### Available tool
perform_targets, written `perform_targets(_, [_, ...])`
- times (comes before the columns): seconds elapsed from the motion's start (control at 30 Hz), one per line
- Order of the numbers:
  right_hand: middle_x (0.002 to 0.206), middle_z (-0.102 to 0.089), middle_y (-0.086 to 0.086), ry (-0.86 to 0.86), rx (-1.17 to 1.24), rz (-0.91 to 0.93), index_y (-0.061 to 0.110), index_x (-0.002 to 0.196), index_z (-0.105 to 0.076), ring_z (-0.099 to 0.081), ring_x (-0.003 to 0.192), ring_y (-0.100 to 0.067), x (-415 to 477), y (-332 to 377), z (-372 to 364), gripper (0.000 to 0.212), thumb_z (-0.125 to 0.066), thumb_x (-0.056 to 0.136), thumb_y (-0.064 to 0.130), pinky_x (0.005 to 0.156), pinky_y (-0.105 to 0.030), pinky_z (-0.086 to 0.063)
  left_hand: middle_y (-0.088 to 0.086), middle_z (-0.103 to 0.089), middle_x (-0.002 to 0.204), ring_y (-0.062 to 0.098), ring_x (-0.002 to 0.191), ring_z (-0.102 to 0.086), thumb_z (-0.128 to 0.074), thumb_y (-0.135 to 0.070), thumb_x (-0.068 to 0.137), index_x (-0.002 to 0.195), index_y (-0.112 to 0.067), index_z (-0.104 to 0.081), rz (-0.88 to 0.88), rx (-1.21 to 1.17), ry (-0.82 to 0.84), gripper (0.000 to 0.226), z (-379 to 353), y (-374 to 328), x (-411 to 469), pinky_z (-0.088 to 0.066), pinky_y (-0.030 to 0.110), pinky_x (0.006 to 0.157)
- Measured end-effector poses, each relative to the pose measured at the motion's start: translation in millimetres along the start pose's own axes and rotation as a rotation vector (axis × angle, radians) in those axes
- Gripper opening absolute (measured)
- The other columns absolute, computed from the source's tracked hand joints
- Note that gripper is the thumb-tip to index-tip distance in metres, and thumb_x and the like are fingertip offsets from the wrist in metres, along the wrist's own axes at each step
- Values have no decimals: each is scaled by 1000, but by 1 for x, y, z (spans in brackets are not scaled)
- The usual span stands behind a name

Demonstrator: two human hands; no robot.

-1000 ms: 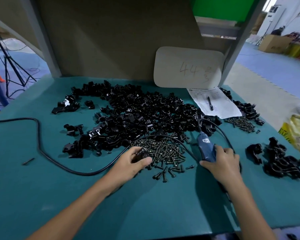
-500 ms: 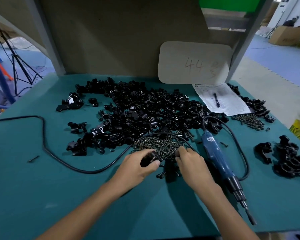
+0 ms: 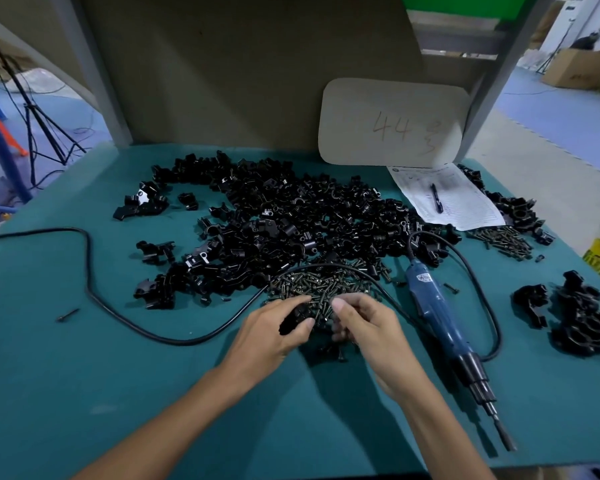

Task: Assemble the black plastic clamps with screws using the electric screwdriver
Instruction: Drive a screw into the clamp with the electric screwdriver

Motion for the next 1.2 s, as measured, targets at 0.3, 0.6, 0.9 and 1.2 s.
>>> perform_targets(0.3, [115,-75,2,114,-78,-14,26,116,-77,-71,105,-20,6,-2,-17,26,-60,103,13,91,-31,-58,-15,-66,108,2,99,-61,-53,-56,90,127,-41,-60,-19,-37,-13,41,-1,1,1,-49,21,84])
perform_targets(0.6, [116,-74,-7,238,-202,-60,23,126,-72,-66,92,-12,10,-3,-25,31,-52,106,11,88,-30,-56,-17,-62,97,2,91,-59,-52,-55,92,125,-43,-59,-53,-31,7,36,-5,2,2,-47,19,72])
perform_targets(0.9, [80,-68,3,181,-431,47,18,90,-66,-62,71,-7,18,4,-22,16,-64,101,29,65,-29,-54,-18,-60,102,2,95,-59,-52,-54,91,125,-51,-51,-67,0,13,34,-8,0,1,-52,27,77])
perform_targets(1.2, [66,-55,7,361,-883,130,22,77,-52,-48,55,-4,16,17,-35,38,-45,107,44,55,-28,-39,-22,-57,101,3,96,-58,-52,-53,90,128,-48,-52,-83,14,47,38,-8,-3,-2,-52,28,78])
Point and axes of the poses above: each hand's wrist, its own x-axis towards the middle knuckle, its own z-axis out of the back of the hand, y = z × x, the point moved 9 cm from there along x, towards the middle knuckle
